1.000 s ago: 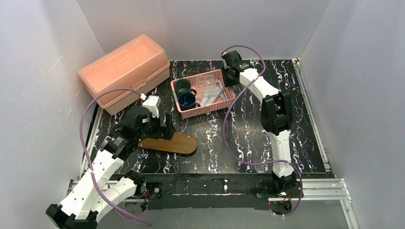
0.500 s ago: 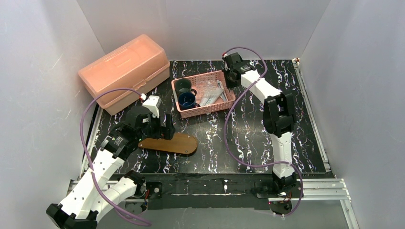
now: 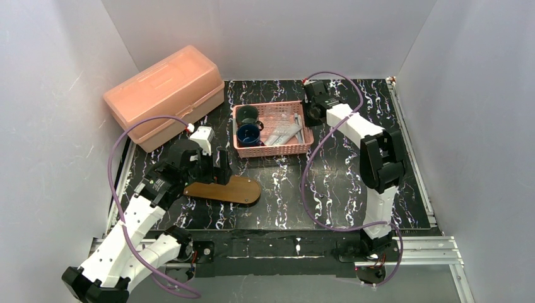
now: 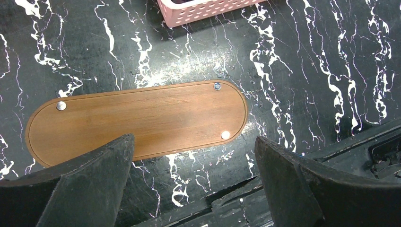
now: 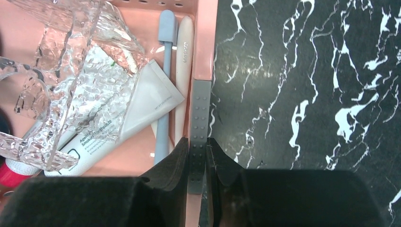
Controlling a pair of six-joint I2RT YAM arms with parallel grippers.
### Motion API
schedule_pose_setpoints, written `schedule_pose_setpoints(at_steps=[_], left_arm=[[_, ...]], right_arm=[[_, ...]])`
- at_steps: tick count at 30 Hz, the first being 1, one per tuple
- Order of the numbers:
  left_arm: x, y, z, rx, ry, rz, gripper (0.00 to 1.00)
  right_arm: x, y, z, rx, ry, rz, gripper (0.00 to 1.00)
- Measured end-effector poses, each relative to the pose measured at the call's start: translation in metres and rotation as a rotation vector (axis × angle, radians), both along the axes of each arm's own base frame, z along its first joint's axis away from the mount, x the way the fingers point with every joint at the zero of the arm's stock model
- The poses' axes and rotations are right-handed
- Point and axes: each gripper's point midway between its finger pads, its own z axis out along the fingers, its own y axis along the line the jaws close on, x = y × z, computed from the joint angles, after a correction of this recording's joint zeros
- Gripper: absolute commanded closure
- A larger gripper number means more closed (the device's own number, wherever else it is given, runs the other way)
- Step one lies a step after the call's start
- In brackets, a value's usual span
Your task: Prepare toiletry sets of a toothbrush and toothpaste on the tray
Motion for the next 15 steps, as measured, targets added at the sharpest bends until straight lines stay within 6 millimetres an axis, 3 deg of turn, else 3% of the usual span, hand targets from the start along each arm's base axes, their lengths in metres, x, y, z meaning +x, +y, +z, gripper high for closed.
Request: schedule_pose_setpoints(at_steps=[13, 15], left_arm=[[0.001, -0.001, -0.003, 0.007, 0.012, 0.0, 0.01], [0.001, -0.001, -0.004, 0.008, 0.014, 0.0, 0.01]], right_arm=[[-0.032, -0.017, 0.0, 0.0, 0.016, -0.033, 0.99], [-0.036, -0.018, 0.0, 0.005, 0.018, -0.04, 0.88]])
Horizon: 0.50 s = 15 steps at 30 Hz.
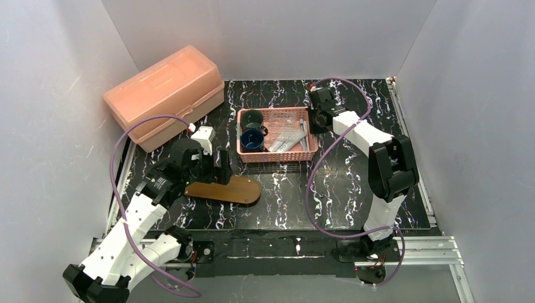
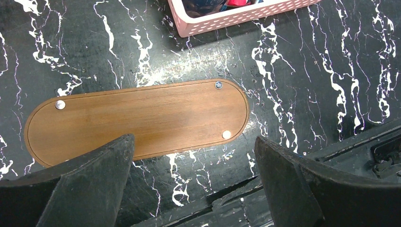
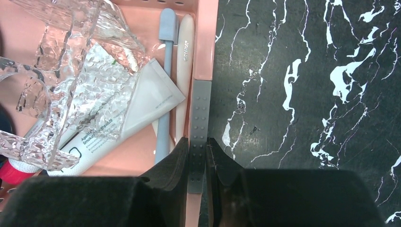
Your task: Prepare toiletry sets of a toothbrush and toothpaste on the tray
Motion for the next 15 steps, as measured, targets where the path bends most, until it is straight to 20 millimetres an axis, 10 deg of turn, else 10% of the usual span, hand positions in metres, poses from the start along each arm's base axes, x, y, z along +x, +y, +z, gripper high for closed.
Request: schedule_pose_setpoints(at_steps=[7, 15], left_arm=[[0.0, 0.0, -0.001, 0.002, 0.002, 0.0, 0.01], [0.0, 0.0, -0.001, 0.002, 0.002, 0.0, 0.01]], right_arm=[[-0.003, 0.0, 0.001, 0.006, 0.005, -0.006, 0.52], [-0.012, -0.007, 0.037, 0.009, -0.047, -0.007, 0.39]])
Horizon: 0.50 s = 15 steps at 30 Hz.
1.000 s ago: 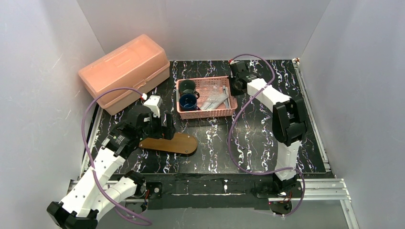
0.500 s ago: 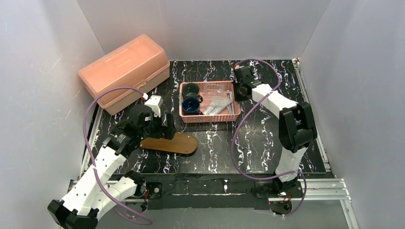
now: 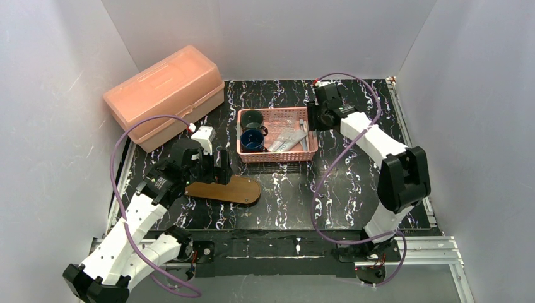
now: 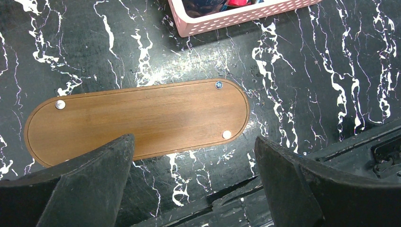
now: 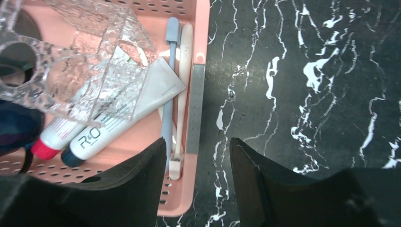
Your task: Prepare toiletry sets of a toothbrush and toothpaste on the tray
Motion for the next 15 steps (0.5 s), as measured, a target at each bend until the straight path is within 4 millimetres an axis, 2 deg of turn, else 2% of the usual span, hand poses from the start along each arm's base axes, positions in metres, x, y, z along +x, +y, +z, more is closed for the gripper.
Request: schedule_pose_setpoints(at_steps=[4, 8, 15], left_arm=[[0.0, 0.0, 0.0, 0.0, 0.0, 0.0, 0.01], [0.0, 0.0, 0.0, 0.0, 0.0, 0.0, 0.01], [0.0, 0.0, 0.0, 0.001, 0.0, 0.001, 0.01]], right_arm=[[-0.011, -0.003, 0.03, 0.014, -0.055, -0.001, 0.36], [-0.035, -0.001, 0.049, 0.039, -0.086, 0.017, 0.36], [-0.092, 0.026, 0.06, 0.106, -0.081, 0.091, 0.37]])
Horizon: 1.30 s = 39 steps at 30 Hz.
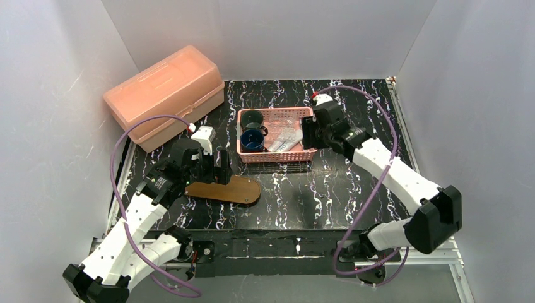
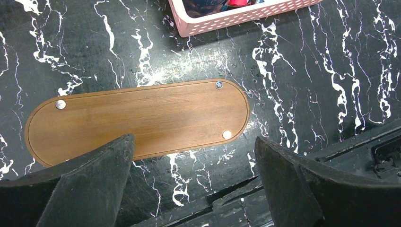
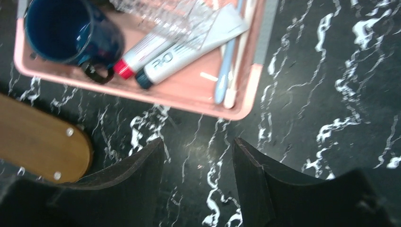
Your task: Prepare toiletry sets of a toothbrush and toothpaste on the tray
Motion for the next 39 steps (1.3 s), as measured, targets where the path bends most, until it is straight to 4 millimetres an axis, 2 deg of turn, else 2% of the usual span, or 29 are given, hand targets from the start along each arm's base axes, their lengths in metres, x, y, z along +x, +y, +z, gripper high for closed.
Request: schedule_pose_setpoints(at_steps=[6, 14, 20, 28, 34, 39], left_arm=[[0.001, 0.001, 0.0, 0.003, -0.002, 0.005, 0.01], [0.001, 0.002, 0.0, 0.008, -0.004, 0.012, 0.01], [0.002, 0.004, 0.0, 0.013, -0.007, 0.019, 0.01], [0.002, 0.004, 0.001, 0.01, -0.008, 0.022, 0.01], [0.0, 0.006, 0.001, 0.01, -0.011, 0.028, 0.01], [-0.001, 0.006, 0.001, 0.012, -0.009, 0.03, 0.01]], right_arm=[[-0.045, 0.024, -0.01, 0.059, 0.045, 0.047, 0.37], [-0.1, 0.063, -0.037, 0.071, 0.119, 0.131, 0.37], [-0.129, 0.092, -0.059, 0.039, 0.15, 0.179, 0.37], [-0.146, 0.122, -0.1, -0.048, 0.187, 0.179, 0.36], [-0.144, 0.147, -0.11, -0.049, 0.182, 0.174, 0.36], [-0.142, 0.159, -0.115, -0.039, 0.182, 0.172, 0.37]])
